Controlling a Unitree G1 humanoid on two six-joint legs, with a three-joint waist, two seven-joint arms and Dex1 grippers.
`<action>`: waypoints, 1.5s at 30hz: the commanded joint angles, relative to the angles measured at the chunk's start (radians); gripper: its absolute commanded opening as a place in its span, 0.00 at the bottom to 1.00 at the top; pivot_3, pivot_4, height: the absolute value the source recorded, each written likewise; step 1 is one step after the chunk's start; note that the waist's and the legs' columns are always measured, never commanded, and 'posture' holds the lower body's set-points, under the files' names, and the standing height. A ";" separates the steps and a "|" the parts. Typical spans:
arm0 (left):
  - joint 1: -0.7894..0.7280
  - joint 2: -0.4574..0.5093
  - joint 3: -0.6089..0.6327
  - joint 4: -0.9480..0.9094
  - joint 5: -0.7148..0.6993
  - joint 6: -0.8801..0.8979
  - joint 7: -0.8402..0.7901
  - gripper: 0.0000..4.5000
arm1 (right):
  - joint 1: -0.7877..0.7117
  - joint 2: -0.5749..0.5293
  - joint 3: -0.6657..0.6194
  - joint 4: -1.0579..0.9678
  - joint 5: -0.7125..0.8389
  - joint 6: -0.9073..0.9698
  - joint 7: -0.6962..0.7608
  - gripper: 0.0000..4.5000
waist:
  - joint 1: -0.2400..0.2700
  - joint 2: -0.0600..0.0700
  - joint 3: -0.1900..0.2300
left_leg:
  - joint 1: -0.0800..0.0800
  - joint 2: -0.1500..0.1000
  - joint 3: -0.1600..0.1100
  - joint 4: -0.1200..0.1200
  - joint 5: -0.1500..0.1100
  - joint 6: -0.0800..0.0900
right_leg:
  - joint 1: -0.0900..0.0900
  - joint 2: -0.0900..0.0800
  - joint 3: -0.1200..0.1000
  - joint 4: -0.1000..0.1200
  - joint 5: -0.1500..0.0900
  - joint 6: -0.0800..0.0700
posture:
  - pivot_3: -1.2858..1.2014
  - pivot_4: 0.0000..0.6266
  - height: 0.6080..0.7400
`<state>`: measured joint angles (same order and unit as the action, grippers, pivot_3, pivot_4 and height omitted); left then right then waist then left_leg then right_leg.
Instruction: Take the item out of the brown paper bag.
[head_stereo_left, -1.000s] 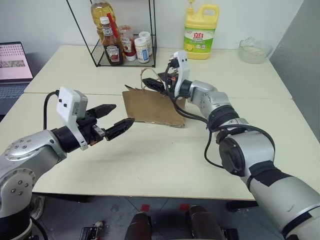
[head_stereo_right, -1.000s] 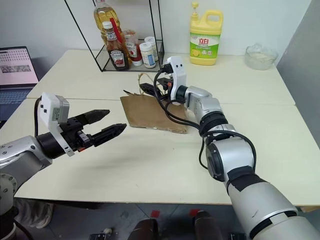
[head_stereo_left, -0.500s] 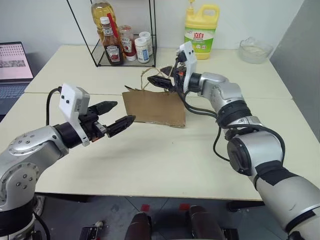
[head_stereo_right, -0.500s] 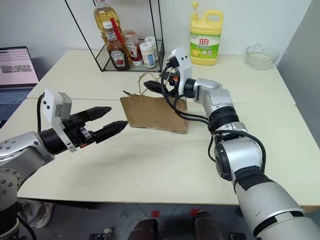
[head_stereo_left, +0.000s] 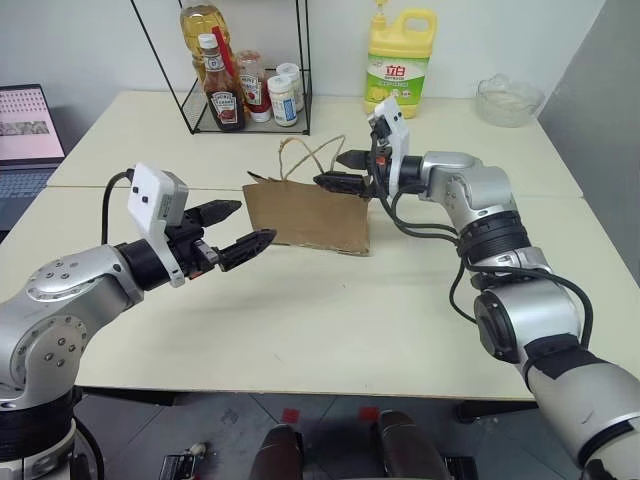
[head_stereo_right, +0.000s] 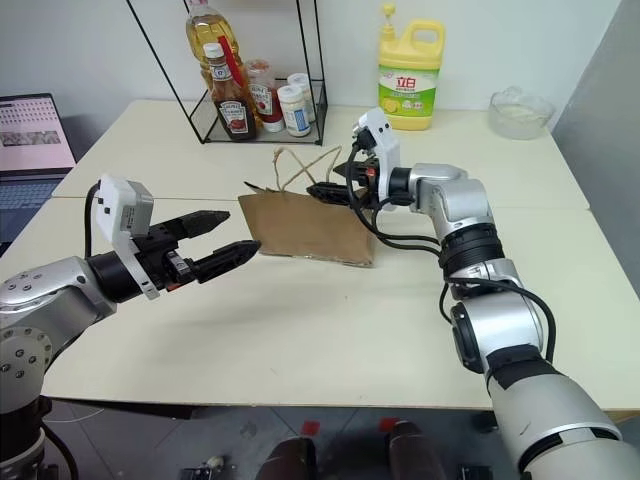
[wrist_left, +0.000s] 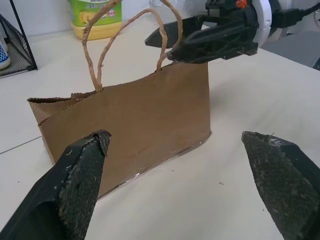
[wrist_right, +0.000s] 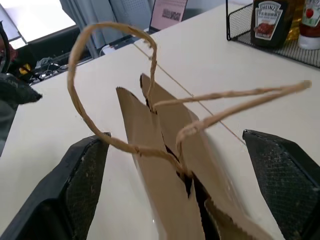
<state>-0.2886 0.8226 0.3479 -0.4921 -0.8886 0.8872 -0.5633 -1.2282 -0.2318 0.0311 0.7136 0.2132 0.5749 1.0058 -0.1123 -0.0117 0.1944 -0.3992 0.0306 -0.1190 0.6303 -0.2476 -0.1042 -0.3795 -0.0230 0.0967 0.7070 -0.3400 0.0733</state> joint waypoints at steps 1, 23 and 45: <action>-0.008 0.020 0.014 -0.008 0.006 -0.015 -0.015 1.00 | -0.005 -0.024 0.014 -0.066 0.015 0.004 0.044 0.99 | 0.000 0.000 0.000 | 0.000 0.000 0.000 0.000 0.000 0.000 | 0.000 0.000 0.000 0.000 0.000 0.000 | 0.52 0.24 1.00; -0.054 0.039 0.013 0.090 0.103 -0.030 -0.031 1.00 | 0.195 -0.245 -0.016 -0.467 0.066 0.140 0.032 0.99 | 0.009 0.000 0.000 | -0.001 0.000 -0.001 0.000 0.000 0.000 | 0.000 0.000 0.000 -0.002 0.000 0.000 | 0.52 0.24 1.00; -0.846 -0.139 -0.375 1.279 0.690 -0.726 -0.267 1.00 | 0.883 -0.106 -0.088 -1.399 0.166 0.304 -0.514 0.99 | 0.031 -0.001 0.000 | -0.003 -0.001 -0.003 -0.001 0.001 -0.001 | 0.000 0.001 -0.003 -0.005 0.000 0.000 | 0.52 0.24 1.00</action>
<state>-1.0895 0.6841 -0.0170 0.7182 -0.2453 0.2362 -0.8339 -0.3549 -0.3315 -0.0559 -0.6198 0.3564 0.8845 0.4956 -0.0809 -0.0125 0.1940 -0.4022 0.0298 -0.1225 0.6289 -0.2468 -0.1047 -0.3791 -0.0222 0.0933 0.7005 -0.3401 0.0734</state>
